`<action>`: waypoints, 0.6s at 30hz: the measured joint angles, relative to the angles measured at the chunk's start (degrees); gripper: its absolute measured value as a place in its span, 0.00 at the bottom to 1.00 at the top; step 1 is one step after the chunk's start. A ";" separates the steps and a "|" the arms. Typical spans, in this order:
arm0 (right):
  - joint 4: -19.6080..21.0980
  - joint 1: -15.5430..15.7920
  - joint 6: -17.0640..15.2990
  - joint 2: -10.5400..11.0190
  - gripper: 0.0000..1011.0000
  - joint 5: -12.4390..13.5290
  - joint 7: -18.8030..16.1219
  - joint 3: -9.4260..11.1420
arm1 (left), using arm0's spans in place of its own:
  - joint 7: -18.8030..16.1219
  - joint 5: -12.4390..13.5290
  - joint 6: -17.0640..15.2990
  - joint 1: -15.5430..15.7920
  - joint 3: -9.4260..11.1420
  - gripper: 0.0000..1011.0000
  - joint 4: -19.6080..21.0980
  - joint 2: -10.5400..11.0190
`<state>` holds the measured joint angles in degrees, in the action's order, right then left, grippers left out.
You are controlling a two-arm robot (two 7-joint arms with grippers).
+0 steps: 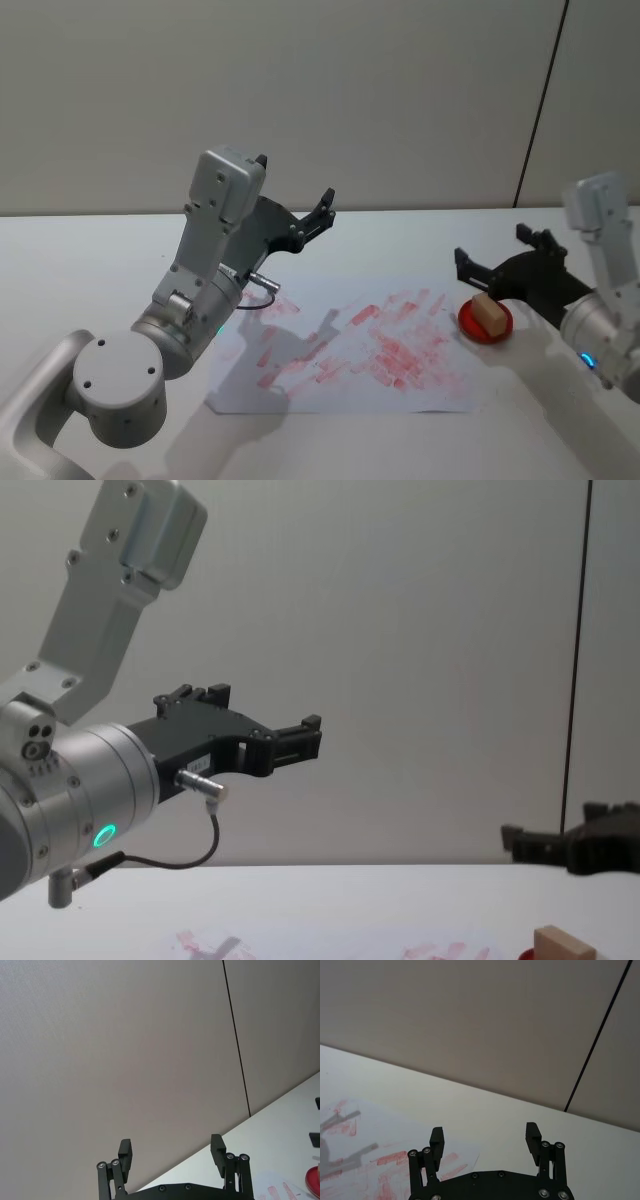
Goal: Use the one hand to pick up the stamp and affix it onto the A4 paper.
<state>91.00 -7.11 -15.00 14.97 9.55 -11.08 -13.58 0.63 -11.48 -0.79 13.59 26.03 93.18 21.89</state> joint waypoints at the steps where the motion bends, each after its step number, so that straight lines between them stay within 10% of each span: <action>1: 0.45 0.36 0.59 0.20 0.99 0.30 0.34 0.04 | 0.00 0.00 0.00 0.00 0.00 0.99 0.00 0.00; 18: 9.55 7.40 12.21 4.08 0.99 6.47 6.78 0.59 | 0.00 0.00 0.00 0.00 0.00 0.99 0.00 0.00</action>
<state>100.55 0.28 -2.79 19.05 16.02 -4.30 -12.98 0.63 -11.48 -0.80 13.59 26.02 93.18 21.89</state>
